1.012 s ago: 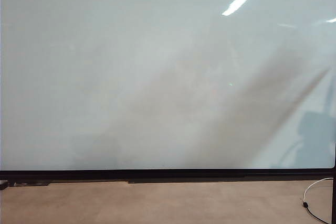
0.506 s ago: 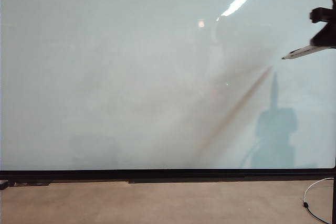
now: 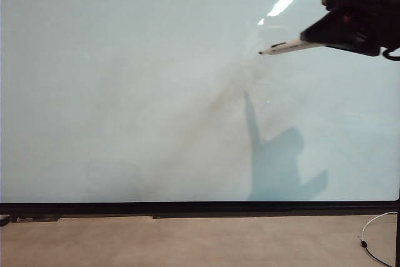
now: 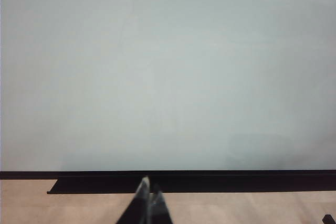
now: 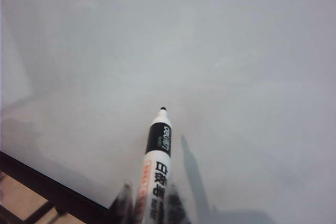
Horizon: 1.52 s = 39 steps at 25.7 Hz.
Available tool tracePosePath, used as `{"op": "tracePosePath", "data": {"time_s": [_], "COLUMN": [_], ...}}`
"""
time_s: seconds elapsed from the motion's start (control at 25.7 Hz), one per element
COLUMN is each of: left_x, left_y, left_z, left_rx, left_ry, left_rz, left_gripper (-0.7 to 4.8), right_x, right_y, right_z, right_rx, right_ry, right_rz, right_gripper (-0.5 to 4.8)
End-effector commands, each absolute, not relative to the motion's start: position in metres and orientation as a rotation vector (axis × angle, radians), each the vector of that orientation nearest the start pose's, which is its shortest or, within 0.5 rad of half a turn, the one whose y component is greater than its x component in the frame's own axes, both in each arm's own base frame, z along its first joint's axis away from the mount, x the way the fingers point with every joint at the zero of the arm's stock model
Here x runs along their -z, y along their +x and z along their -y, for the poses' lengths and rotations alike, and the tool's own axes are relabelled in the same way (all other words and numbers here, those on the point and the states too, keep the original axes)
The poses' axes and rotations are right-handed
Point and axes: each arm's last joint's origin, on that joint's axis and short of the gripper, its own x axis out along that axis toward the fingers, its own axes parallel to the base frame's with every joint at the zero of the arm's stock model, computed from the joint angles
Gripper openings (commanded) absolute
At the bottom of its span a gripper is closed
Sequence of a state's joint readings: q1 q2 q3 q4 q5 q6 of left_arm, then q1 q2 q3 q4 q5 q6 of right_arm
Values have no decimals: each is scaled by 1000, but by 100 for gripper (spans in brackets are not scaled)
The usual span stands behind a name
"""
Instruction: Pick up the pen on the shelf to the right of the whiteboard and draw a check mark.
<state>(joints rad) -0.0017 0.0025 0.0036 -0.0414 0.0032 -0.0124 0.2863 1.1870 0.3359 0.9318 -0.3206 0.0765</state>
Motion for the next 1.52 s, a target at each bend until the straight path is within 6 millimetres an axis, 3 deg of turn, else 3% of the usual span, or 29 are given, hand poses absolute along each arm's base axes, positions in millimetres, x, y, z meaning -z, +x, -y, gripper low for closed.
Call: {"op": "tracePosePath", "data": {"time_s": [0.04,0.35,0.58,0.78,1.52], "left_x": [-163,-163,-163,-163,-163], "left_y": [97,97,97,97,97], "left_z": [0,0,0,0,0], "left_rx": [5,5,5,5,5], "left_ry": [-8,-8,-8,-8,-8], "left_rz": [-26,-25,-25,-25,-25], "left_gripper": [-4,-4,-5,-4,-4], "right_x": [-215,-206,-204,-201,-200], "right_y": [213,228,258,270,273], "right_z": [-76,-90,-118,-136,-146], "right_rx": [-649,-722,-778,-802,-710], "right_ry": [65,68,72,76,88], "right_rz": [134,153,135,124,120], "right_gripper": [-6,-6,-6,-6,-6]}}
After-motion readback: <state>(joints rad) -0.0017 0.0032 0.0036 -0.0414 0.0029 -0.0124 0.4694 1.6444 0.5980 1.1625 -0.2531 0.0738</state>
